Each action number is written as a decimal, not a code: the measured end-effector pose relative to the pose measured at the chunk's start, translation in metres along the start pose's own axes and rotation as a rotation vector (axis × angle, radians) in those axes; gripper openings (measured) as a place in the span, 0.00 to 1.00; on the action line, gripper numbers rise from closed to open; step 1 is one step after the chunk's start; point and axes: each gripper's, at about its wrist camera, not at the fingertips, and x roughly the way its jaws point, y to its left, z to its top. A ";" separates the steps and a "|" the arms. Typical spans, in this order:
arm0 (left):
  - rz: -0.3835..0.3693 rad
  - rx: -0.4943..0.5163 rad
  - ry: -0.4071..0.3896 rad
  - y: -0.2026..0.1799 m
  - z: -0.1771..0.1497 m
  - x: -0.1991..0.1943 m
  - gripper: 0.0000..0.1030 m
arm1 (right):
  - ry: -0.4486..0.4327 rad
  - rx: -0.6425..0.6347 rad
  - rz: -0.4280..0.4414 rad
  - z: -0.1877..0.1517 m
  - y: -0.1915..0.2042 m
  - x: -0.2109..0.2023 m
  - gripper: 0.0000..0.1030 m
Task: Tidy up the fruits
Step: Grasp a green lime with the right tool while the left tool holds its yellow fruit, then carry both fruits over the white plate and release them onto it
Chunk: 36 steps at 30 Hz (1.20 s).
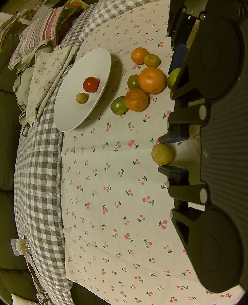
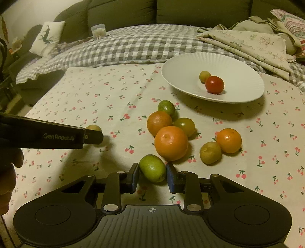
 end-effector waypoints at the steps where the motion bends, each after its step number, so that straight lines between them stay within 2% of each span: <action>1: 0.000 0.000 0.000 0.000 0.000 0.000 0.23 | 0.001 0.002 -0.002 0.000 0.000 0.000 0.29; 20: 0.011 0.023 -0.047 -0.004 0.002 -0.007 0.23 | -0.047 0.066 0.017 0.014 -0.008 -0.025 0.29; 28: 0.000 0.035 -0.066 -0.008 0.005 -0.011 0.23 | -0.068 0.084 0.000 0.021 -0.015 -0.034 0.29; 36: -0.026 0.085 -0.122 -0.021 0.012 -0.012 0.23 | -0.091 0.130 -0.031 0.028 -0.033 -0.041 0.29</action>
